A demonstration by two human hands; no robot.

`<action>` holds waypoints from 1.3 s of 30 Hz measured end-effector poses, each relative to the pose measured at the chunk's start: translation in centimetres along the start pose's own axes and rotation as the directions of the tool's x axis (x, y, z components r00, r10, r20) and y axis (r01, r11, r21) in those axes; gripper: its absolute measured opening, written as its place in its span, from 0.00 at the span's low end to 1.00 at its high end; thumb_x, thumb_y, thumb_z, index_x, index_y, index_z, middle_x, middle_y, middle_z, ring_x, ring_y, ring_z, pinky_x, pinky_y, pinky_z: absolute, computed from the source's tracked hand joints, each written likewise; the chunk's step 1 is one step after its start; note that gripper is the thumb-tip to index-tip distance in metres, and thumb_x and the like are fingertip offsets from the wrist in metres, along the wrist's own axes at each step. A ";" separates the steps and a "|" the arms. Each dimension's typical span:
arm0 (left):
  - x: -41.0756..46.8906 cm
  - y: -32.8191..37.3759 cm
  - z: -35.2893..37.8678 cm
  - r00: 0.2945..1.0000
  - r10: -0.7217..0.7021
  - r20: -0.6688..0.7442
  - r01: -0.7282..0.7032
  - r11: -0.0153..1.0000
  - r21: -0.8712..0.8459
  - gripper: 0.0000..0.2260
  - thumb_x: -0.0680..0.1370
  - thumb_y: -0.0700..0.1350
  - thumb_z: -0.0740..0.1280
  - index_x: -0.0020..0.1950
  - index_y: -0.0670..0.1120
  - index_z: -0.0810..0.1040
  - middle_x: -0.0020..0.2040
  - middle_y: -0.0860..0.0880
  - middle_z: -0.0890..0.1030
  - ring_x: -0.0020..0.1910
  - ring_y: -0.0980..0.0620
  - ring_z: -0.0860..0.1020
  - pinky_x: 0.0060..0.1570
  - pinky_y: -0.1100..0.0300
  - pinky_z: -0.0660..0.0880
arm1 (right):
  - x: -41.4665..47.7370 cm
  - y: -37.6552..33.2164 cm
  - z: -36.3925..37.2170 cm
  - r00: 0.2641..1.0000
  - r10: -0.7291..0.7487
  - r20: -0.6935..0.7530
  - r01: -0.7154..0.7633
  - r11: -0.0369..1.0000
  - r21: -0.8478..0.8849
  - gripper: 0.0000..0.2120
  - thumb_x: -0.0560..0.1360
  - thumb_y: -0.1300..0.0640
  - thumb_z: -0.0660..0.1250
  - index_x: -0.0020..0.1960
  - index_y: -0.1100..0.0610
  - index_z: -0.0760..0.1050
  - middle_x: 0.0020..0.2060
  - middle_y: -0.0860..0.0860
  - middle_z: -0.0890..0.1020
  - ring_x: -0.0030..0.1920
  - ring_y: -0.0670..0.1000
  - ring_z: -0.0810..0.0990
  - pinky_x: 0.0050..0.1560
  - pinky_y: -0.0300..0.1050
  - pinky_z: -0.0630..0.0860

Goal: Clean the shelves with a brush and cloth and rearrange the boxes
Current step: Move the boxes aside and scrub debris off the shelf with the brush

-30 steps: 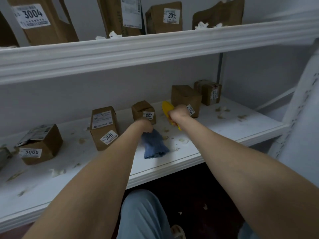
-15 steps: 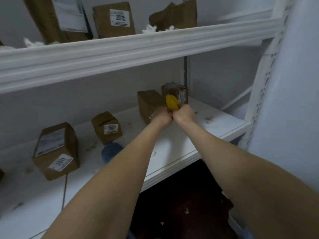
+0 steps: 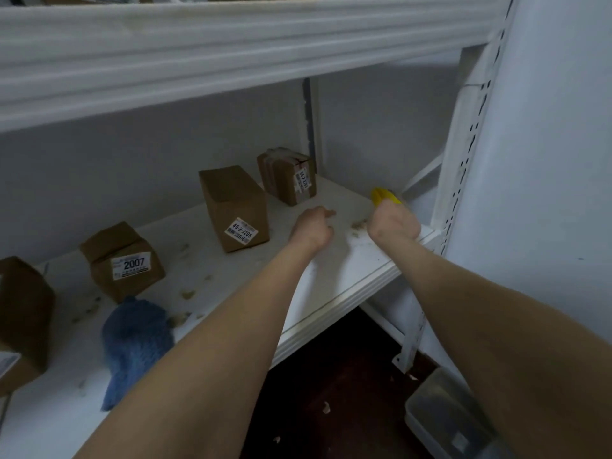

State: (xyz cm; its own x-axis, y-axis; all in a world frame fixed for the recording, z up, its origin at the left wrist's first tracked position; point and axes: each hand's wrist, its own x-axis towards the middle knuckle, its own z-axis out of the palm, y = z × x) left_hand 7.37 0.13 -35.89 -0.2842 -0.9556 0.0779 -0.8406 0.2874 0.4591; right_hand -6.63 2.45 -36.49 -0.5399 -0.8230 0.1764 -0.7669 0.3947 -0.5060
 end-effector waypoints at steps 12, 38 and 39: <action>1.3 -1.1 0.3 0.995 -0.089 -0.041 0.089 0.996 0.002 0.11 0.78 0.44 0.61 0.58 0.43 0.77 0.60 0.40 0.78 0.59 0.42 0.76 0.50 0.57 0.70 | -1.3 -4.7 1.4 0.924 -0.200 0.325 0.177 0.979 0.100 0.15 0.76 0.51 0.60 0.58 0.55 0.77 0.55 0.56 0.81 0.55 0.59 0.79 0.51 0.46 0.74; 1.5 -4.7 -0.9 0.982 -0.190 -0.016 0.187 0.977 -0.105 0.20 0.78 0.40 0.63 0.70 0.43 0.68 0.69 0.43 0.71 0.68 0.45 0.70 0.62 0.59 0.67 | -1.2 -5.2 3.1 0.954 -0.108 0.280 0.122 0.992 -0.032 0.16 0.77 0.53 0.61 0.64 0.57 0.74 0.60 0.56 0.79 0.60 0.58 0.77 0.55 0.47 0.73; 1.5 -4.7 -0.7 0.981 -0.192 -0.019 0.190 0.977 -0.100 0.19 0.78 0.42 0.65 0.68 0.42 0.70 0.67 0.42 0.73 0.66 0.44 0.71 0.60 0.58 0.68 | -1.6 -5.9 3.3 0.934 -0.166 0.315 0.176 0.984 -0.002 0.17 0.78 0.51 0.61 0.63 0.56 0.74 0.60 0.55 0.79 0.60 0.58 0.78 0.54 0.46 0.73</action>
State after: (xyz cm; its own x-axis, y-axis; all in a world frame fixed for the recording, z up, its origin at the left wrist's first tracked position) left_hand 11.27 -2.71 -37.30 -0.1084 -0.9941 0.0046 -0.8288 0.0930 0.5517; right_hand -0.06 0.05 -36.60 -0.2674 -0.9634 -0.0173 -0.8506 0.2445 -0.4656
